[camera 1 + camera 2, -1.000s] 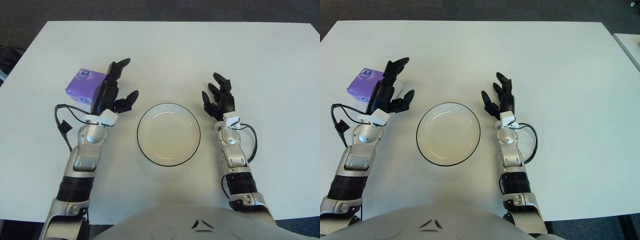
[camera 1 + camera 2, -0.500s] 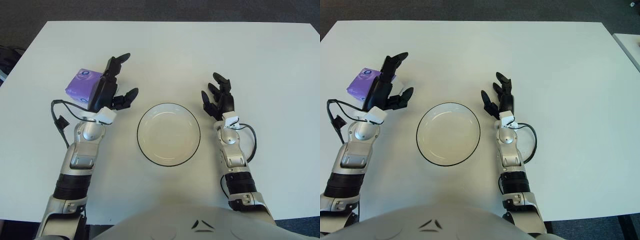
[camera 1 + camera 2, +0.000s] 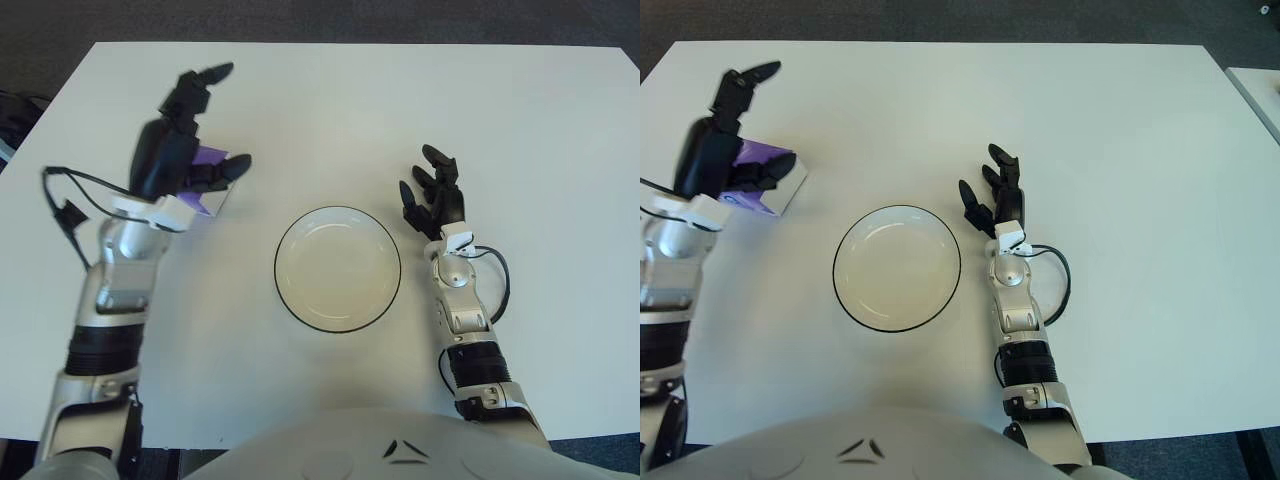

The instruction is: Put the tissue paper into the plate.

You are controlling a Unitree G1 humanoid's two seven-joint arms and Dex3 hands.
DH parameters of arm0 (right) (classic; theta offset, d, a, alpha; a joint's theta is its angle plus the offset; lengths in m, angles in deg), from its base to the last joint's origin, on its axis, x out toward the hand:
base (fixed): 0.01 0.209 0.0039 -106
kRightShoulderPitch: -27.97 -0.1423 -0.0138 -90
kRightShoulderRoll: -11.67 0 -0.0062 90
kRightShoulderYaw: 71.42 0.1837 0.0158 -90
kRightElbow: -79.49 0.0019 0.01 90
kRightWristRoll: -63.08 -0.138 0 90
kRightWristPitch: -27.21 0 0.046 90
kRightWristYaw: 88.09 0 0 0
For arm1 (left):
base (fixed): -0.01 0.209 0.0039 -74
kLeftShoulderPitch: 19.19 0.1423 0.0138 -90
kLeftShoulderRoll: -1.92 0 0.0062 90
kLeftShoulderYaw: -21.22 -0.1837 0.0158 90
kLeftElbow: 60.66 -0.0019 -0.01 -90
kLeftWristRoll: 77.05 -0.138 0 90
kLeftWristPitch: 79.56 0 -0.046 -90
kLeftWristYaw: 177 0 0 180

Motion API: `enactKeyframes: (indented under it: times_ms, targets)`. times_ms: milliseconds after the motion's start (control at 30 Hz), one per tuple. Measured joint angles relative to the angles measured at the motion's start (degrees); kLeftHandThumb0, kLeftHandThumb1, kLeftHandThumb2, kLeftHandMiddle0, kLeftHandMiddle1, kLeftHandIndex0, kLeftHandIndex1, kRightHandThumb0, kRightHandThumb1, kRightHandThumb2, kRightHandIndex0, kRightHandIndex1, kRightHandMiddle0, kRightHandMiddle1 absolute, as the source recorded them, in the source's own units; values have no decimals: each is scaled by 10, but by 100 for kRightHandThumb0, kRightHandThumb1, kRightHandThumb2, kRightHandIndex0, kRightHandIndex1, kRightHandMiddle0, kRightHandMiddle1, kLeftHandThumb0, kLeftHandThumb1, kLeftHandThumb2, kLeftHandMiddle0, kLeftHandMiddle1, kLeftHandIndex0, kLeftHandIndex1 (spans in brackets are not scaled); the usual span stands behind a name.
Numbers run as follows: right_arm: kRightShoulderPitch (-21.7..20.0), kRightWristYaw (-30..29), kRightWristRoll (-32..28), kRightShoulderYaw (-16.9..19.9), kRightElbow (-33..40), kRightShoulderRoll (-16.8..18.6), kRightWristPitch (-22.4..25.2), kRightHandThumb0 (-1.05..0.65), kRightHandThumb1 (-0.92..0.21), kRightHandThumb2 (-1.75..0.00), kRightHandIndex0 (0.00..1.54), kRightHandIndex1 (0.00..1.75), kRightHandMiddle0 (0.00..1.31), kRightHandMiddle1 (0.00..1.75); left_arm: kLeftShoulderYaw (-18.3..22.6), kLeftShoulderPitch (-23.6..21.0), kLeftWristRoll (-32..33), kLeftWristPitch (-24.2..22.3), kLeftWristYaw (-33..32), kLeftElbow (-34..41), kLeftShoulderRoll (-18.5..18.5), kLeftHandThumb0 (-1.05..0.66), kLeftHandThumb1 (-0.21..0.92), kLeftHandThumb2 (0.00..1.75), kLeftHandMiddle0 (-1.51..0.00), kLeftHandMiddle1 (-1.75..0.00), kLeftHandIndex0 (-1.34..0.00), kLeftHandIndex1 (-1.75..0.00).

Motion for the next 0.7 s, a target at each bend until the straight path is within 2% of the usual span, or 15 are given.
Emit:
enactKeyframes:
  times_ms: [233, 333, 533, 633, 700]
  targets:
    - [-9, 0, -2, 1, -11, 0, -3, -62, -92, -47, 32, 37, 0, 67, 18, -3, -22, -1, 40, 1, -71, -77, 92, 69, -27, -7, 0, -61]
    - [-12, 0, -2, 1, -17, 1, -8, -63, -92, -46, 31, 37, 0, 68, 28, 0, -22, -5, 80, 3, -110, -81, 92, 70, -24, -5, 0, -56]
    - [-18, -2, -2, 1, -31, 2, -21, -62, -92, -44, 31, 37, 0, 68, 35, -22, -23, -76, 213, 18, -219, -86, 92, 66, -20, -2, 0, -48]
    - [-22, -3, -2, 1, -38, 2, -26, -60, -92, -43, 30, 37, 0, 68, 29, -48, -38, -99, 246, 22, -249, -90, 92, 63, -19, -1, 0, -48]
    - [-26, -3, -2, 0, -43, 3, -27, -59, -91, -42, 30, 37, 0, 68, 23, -61, -46, -97, 258, 17, -268, -91, 92, 61, -18, -1, 0, -50]
